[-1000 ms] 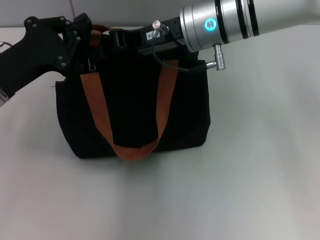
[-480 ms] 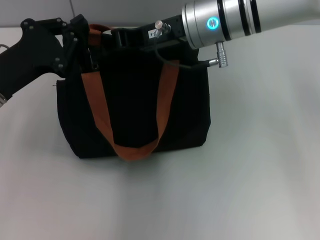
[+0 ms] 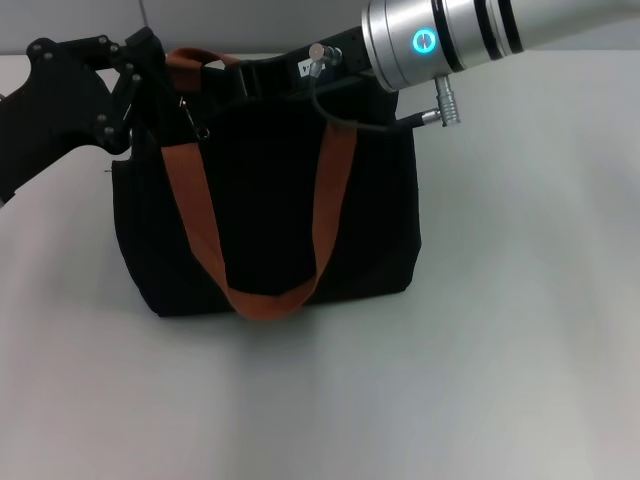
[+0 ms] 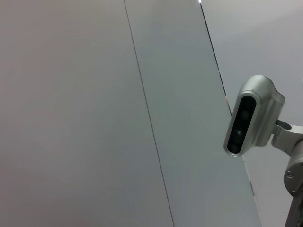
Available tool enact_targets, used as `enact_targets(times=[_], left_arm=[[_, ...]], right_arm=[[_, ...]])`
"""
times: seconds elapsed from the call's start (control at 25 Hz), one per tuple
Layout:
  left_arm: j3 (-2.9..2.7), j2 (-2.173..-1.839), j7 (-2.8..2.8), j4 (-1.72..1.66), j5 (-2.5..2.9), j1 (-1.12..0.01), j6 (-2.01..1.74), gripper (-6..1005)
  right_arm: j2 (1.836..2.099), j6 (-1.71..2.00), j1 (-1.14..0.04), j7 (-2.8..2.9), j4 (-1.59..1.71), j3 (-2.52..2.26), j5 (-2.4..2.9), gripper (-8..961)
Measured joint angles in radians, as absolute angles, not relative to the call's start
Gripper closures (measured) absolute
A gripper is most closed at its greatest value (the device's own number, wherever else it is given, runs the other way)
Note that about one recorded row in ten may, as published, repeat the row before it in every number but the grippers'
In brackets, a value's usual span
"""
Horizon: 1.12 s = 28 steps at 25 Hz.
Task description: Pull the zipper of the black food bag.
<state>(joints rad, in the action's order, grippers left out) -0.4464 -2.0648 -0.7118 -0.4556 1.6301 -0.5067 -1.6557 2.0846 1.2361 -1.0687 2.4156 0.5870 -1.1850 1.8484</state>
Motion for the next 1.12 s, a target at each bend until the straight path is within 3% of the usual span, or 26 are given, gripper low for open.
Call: enact_targets(times=[1.12], left_arm=[[-0.446,-2.065,-0.712,-0.457,1.626,-0.505,-1.662,898]], right_arm=[[2.086,1.231,-1.083,2.423,0.599,-1.186,1.86,951]])
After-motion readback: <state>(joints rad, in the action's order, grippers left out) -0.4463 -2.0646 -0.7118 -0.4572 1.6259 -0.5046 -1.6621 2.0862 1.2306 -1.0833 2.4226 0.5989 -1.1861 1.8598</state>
